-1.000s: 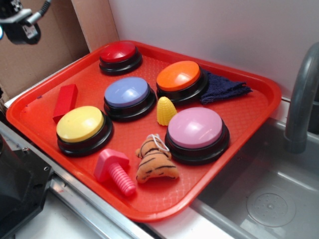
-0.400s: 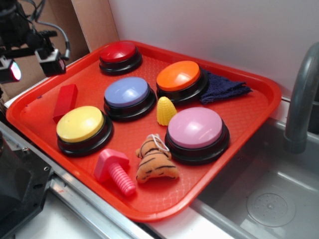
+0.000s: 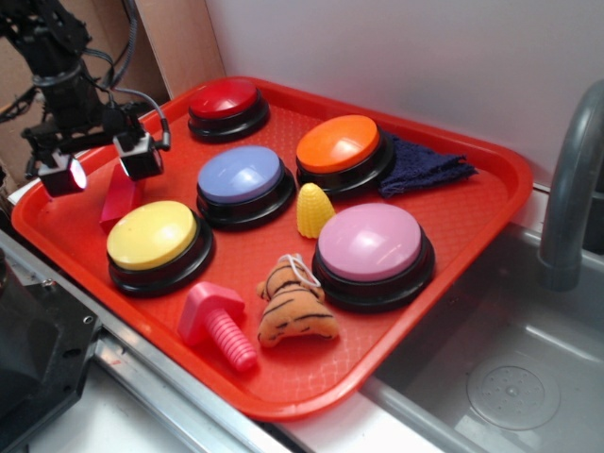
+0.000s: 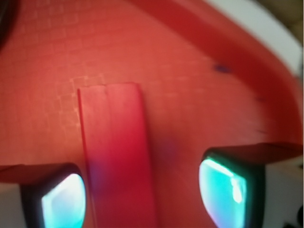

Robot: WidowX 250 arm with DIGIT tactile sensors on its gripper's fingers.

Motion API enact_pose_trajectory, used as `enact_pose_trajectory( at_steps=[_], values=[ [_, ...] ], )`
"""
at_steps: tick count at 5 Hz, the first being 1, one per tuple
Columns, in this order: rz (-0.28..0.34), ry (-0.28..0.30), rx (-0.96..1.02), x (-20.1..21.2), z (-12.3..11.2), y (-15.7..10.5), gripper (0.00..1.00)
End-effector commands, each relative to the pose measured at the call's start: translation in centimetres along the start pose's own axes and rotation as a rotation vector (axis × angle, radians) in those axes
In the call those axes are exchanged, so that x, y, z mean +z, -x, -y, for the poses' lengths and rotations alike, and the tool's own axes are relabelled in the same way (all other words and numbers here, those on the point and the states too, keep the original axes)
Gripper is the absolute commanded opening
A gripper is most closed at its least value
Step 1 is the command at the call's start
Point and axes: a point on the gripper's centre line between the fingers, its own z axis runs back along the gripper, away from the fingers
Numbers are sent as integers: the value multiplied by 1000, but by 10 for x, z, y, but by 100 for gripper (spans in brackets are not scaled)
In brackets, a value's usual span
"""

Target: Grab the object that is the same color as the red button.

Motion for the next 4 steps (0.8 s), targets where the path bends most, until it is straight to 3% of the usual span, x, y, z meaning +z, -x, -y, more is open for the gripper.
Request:
enact_pose_trajectory(
  at_steps=[1, 2, 3, 4],
  values=[
    [36, 82, -24, -11, 1, -7, 100],
    [41, 96, -41, -12, 1, -6, 21],
    [53, 79, -31, -9, 1, -6, 0],
    [53, 54, -142, 4, 8, -10, 0]
  ],
)
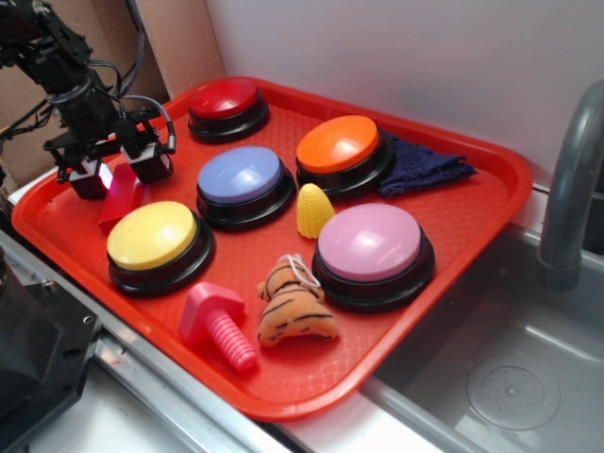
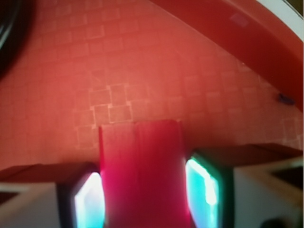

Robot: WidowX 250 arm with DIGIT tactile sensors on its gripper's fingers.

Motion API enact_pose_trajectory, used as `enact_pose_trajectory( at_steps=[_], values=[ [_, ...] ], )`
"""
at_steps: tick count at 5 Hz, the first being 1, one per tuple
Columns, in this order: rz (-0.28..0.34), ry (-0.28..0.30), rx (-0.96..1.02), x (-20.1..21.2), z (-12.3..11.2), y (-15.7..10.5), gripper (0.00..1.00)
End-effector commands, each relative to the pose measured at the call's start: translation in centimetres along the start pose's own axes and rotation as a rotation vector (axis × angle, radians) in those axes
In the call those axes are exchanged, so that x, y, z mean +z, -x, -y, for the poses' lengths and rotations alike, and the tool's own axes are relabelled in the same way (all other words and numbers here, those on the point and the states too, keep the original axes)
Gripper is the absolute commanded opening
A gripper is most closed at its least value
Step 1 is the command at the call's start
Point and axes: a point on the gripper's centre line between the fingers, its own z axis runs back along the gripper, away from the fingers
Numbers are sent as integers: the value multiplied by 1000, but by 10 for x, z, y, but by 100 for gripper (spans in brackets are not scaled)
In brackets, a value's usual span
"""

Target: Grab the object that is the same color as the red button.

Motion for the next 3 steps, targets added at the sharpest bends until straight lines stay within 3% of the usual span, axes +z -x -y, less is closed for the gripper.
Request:
enact_pose_trajectory(
  at_steps=[1, 2, 3],
  values=[
    [22, -48, -264, 41, 13, -3, 0],
    [13, -81, -490, 88, 40, -3, 0],
    [3, -22, -584, 126, 66, 4, 0]
  ],
)
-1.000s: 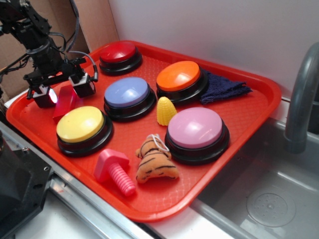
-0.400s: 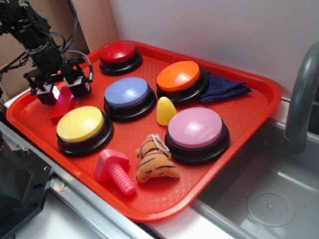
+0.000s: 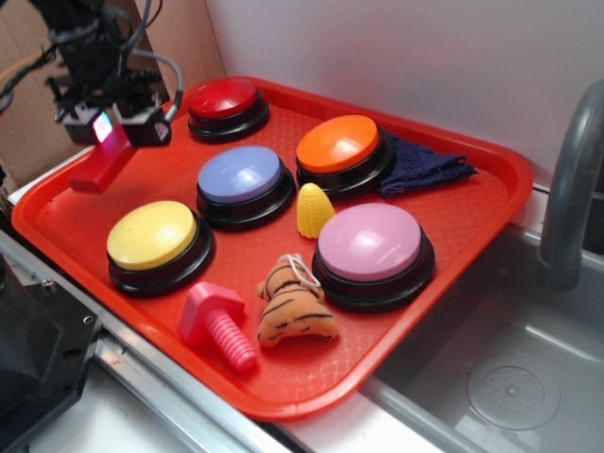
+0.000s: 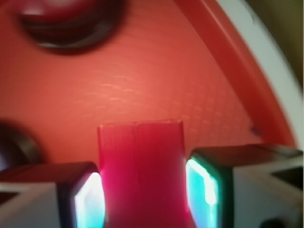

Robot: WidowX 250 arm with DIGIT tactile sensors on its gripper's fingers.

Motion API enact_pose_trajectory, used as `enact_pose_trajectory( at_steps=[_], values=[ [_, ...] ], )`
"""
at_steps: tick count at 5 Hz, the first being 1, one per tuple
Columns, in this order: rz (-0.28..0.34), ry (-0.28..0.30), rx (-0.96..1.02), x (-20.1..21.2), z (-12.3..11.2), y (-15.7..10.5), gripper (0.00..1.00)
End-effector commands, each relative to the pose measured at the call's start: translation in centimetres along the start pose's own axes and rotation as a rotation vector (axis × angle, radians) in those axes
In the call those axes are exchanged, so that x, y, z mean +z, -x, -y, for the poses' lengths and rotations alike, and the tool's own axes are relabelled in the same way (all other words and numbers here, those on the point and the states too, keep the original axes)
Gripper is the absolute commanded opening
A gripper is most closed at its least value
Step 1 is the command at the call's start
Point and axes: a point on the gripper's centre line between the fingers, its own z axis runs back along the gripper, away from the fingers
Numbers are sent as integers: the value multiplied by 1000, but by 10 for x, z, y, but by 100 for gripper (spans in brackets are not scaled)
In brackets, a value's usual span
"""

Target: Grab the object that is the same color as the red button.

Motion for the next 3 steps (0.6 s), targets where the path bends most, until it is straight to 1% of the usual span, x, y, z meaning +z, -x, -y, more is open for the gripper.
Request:
enact_pose_trajectory(
  at_steps=[1, 2, 3],
  values=[
    [65, 99, -227, 86, 37, -7, 0],
    [98, 111, -296, 104, 55, 1, 0],
    [41, 118, -269, 102, 44, 1, 0]
  ],
)
